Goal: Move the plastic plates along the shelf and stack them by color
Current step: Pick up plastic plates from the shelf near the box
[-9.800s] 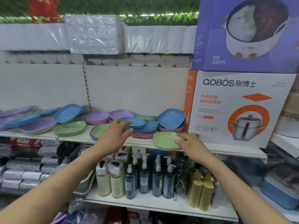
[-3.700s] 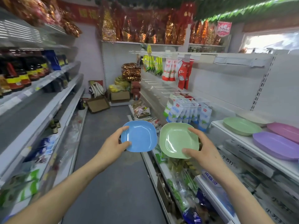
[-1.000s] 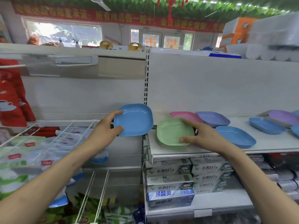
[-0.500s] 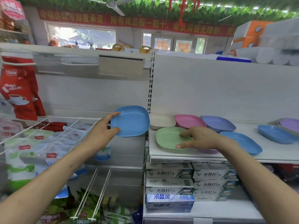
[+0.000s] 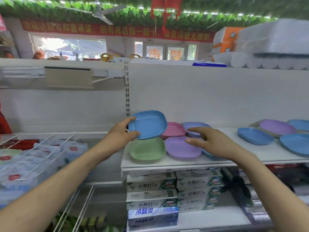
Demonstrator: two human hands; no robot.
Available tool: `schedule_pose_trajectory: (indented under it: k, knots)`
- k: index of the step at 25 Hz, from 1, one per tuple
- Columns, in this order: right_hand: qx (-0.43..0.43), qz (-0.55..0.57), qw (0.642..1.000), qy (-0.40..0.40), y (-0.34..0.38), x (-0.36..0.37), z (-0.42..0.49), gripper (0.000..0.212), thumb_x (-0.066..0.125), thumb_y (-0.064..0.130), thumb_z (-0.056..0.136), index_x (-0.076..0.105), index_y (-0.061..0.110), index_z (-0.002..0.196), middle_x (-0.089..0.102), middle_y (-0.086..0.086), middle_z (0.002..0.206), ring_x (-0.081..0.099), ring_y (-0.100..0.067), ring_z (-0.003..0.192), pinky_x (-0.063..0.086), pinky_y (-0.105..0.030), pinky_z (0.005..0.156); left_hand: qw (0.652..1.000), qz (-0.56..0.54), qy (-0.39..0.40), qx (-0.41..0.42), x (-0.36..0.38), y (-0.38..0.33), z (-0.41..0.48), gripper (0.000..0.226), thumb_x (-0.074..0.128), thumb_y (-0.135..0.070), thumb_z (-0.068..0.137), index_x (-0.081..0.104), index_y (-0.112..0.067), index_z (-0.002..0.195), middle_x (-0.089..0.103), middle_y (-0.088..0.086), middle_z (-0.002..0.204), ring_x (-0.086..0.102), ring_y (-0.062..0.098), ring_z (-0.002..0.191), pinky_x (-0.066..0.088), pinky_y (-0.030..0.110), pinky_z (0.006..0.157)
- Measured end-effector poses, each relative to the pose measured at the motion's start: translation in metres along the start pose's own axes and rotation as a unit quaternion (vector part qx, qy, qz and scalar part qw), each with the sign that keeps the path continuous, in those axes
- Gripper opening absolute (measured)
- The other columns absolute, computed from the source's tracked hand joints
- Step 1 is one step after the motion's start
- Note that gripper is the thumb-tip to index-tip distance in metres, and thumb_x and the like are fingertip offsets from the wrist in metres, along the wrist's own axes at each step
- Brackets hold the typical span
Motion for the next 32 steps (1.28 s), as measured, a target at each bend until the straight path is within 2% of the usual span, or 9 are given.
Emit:
schedule_pose_trajectory:
  k: [2,6,9,13,17,20,27,29,32]
  knots:
    - [0.034,0.051,0.996,-0.064,-0.039,-0.027,-0.019,0.052,0.05,0.075,0.089,0.062,0.043,0.129,0.057,0.028,0.087,0.055,0.008,0.082,0.043,-0.022,0.077,0.999,0.016,0.028,0.012,0.041,-0.023,0.011,0.069,0.073,-0.04,0.085,0.046,-0.039,0.149,0.061,-0.006,0.128,0.062,0.013,0.1,0.049,0.031,0.082]
    - [0.073,0.106,0.976,-0.175,-0.113,-0.075,-0.063,0.035,0.049,0.064,0.097,0.071,0.039,0.107,0.072,0.023,0.101,0.065,0.001,0.098,0.049,-0.033,0.087,0.995,0.02,0.093,0.029,0.12,-0.066,0.027,0.075,0.074,-0.034,0.089,0.04,-0.028,0.156,0.06,-0.003,0.132,0.062,0.009,0.104,0.044,0.023,0.085]
    - [0.09,0.12,0.961,-0.234,-0.154,-0.103,-0.092,0.031,0.053,0.058,0.099,0.071,0.034,0.089,0.066,0.02,0.074,0.059,0.001,0.073,0.048,-0.036,0.073,0.99,0.036,0.132,0.021,0.167,-0.085,0.036,0.074,0.075,-0.032,0.089,0.042,-0.022,0.155,0.061,-0.006,0.128,0.061,0.01,0.11,0.043,0.022,0.089]
    - [0.097,0.132,0.955,-0.249,-0.188,-0.115,-0.114,0.032,0.055,0.054,0.1,0.073,0.029,0.09,0.062,-0.002,0.07,0.057,-0.018,0.07,0.046,-0.038,0.071,0.98,0.082,0.18,0.03,0.223,-0.1,0.043,0.079,0.077,-0.038,0.086,0.043,-0.017,0.155,0.055,-0.006,0.143,0.055,0.012,0.125,0.042,0.027,0.104]
    - [0.107,0.131,0.954,-0.25,-0.216,-0.122,-0.129,0.029,0.057,0.051,0.1,0.072,0.03,0.087,0.059,0.009,0.065,0.053,-0.011,0.066,0.043,-0.036,0.066,0.967,0.155,0.201,0.036,0.261,-0.104,0.045,0.077,0.071,-0.042,0.087,0.042,-0.021,0.155,0.051,-0.003,0.149,0.052,0.018,0.128,0.042,0.036,0.11]
    - [0.116,0.134,0.95,-0.256,-0.238,-0.127,-0.14,0.027,0.058,0.049,0.1,0.072,0.03,0.087,0.057,0.011,0.062,0.051,-0.006,0.062,0.041,-0.035,0.063,0.951,0.216,0.219,0.036,0.278,-0.103,0.046,0.079,0.071,-0.047,0.087,0.042,-0.023,0.155,0.058,-0.003,0.133,0.056,0.019,0.117,0.046,0.033,0.097]
    - [0.104,0.145,0.951,-0.254,-0.253,-0.133,-0.15,0.029,0.058,0.049,0.101,0.07,0.03,0.085,0.052,0.014,0.059,0.047,-0.005,0.058,0.037,-0.033,0.059,0.908,0.352,0.223,0.041,0.289,-0.101,0.047,0.063,0.071,-0.066,0.075,0.072,-0.021,0.118,0.068,0.002,0.121,0.06,0.023,0.114,0.051,0.044,0.099]
    - [0.102,0.145,0.951,-0.251,-0.257,-0.133,-0.152,0.028,0.057,0.049,0.102,0.07,0.031,0.084,0.052,0.014,0.059,0.047,-0.004,0.059,0.037,-0.032,0.059,0.897,0.38,0.22,0.048,0.29,-0.1,0.05,0.051,0.067,-0.069,0.07,0.065,-0.024,0.092,0.061,0.0,0.101,0.061,0.024,0.108,0.052,0.045,0.097]
    - [0.108,0.145,0.95,-0.255,-0.267,-0.137,-0.157,0.025,0.058,0.049,0.101,0.071,0.032,0.089,0.061,0.013,0.065,0.054,-0.005,0.063,0.042,-0.033,0.062,0.901,0.374,0.213,0.052,0.291,-0.108,0.052,0.048,0.065,-0.072,0.065,0.053,-0.031,0.088,0.048,-0.007,0.093,0.055,0.02,0.095,0.05,0.043,0.092]
Point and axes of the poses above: each hand's wrist, its own z-axis towards the middle knuckle, its own x-axis out of the palm, y = z × x, the point moved 10 cm from there along z, towards the middle knuckle
